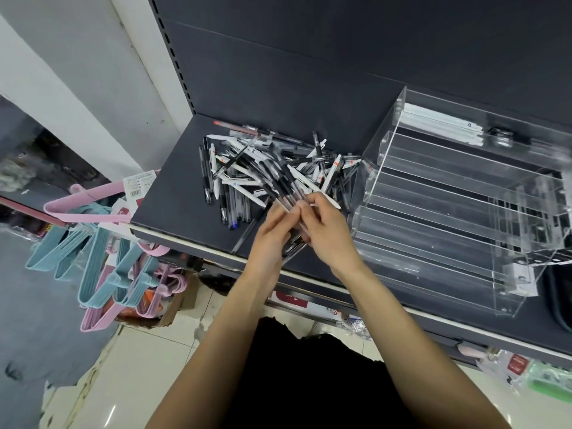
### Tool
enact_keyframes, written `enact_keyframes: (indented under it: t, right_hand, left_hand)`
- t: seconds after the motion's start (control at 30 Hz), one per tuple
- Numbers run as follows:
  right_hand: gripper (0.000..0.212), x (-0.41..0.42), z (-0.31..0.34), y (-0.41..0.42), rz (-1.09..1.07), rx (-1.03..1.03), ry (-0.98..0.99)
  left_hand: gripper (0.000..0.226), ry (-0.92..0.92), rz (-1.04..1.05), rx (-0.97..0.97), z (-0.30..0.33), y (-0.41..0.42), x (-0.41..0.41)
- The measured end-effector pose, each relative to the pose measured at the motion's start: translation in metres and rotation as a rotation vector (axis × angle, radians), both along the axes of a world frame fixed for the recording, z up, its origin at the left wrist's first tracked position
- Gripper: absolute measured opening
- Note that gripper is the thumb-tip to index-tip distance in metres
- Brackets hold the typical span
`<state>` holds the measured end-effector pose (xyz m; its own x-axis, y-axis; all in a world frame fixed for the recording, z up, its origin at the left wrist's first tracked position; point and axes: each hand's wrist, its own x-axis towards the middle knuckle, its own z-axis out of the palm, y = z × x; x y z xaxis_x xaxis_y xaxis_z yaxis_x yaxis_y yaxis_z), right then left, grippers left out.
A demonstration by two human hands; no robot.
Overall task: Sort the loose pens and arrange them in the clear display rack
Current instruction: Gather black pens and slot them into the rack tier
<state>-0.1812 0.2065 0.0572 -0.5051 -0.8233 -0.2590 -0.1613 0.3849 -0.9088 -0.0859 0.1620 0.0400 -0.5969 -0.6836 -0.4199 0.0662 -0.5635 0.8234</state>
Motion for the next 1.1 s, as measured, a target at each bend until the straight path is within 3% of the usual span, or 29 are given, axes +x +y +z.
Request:
enact_keyframes:
  t: [0.2,0.5,0.67,0.77,0.97,1.1]
  right_hand:
    - [0.014,-0.025,0.012,0.016,0.095,0.008,-0.097]
    - [0.012,-0.091,0.038,0.074,-0.013,-0.020,0.380]
    - [0.017,-0.178,0.064,0.135,-0.268,-0.156,0.751]
    - [0.022,-0.246,0.083,0.162,-0.309,-0.186,0.963]
    - [0.019,-0.345,0.086,0.168,-0.131,0.033,1.166]
    - [0.016,-0.363,0.090,0.161,0.102,0.083,1.140]
  left_hand:
    - [0.032,0.116,-0.050,0.121,0.005,-0.010,-0.006]
    - [0.017,0.111,-0.027,0.204,0.034,0.030,-0.082]
    - [0.022,0.176,-0.058,0.162,0.052,0.047,-0.131]
    - [0.023,0.217,-0.035,0.167,0.056,0.057,-0.153]
    - [0.023,0.218,0.002,0.183,0.056,0.071,-0.182]
    - [0.024,0.194,0.012,0.165,0.055,0.079,-0.194]
